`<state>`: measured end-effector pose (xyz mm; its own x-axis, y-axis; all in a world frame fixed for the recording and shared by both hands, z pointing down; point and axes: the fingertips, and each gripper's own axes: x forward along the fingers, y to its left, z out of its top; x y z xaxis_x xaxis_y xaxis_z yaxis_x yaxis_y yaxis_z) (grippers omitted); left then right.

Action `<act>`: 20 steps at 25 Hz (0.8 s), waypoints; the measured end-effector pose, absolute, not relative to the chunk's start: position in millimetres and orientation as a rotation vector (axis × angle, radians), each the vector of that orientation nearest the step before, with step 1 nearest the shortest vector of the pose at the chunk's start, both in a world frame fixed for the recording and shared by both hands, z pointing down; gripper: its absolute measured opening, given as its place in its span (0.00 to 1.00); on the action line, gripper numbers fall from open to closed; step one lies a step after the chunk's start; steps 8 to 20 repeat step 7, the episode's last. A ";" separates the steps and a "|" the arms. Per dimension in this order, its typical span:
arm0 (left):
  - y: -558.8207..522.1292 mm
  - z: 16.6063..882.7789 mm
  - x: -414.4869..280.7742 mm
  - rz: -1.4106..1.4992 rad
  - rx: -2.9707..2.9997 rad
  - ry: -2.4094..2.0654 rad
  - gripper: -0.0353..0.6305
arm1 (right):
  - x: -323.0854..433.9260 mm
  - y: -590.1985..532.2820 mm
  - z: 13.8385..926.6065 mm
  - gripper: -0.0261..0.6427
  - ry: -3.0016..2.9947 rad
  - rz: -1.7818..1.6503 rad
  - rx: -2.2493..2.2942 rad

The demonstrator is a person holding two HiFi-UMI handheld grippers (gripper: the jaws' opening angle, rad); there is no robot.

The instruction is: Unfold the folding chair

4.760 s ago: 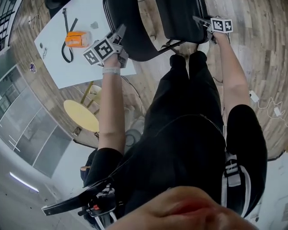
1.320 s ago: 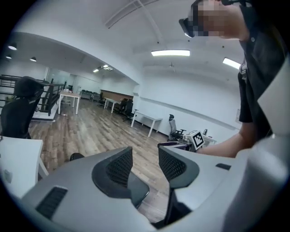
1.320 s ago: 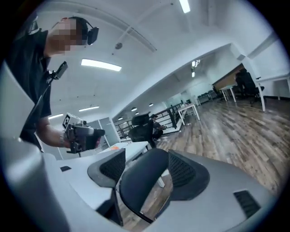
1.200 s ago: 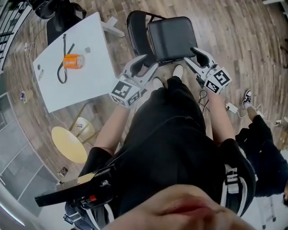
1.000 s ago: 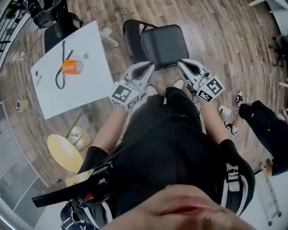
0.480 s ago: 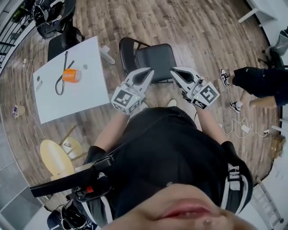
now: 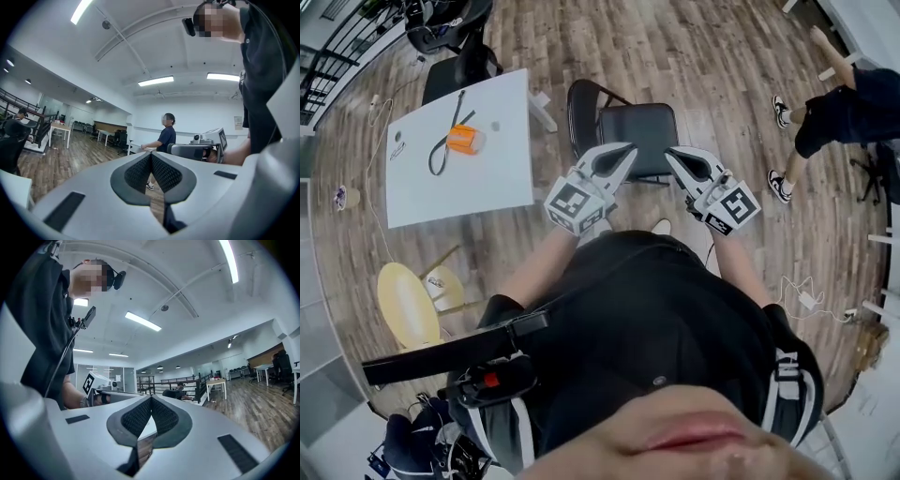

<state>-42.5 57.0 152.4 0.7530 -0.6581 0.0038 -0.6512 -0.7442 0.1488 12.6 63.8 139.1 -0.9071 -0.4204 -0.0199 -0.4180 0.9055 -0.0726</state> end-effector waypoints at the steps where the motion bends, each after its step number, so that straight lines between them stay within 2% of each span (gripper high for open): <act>1: 58.2 152.7 -42.6 -0.068 2.808 -1.057 0.06 | 12.3 62.6 138.9 0.05 3.027 -0.108 -0.666; 20: 72.8 157.1 -38.0 -0.050 2.792 -1.057 0.06 | 16.0 65.9 143.8 0.05 3.009 -0.172 -0.660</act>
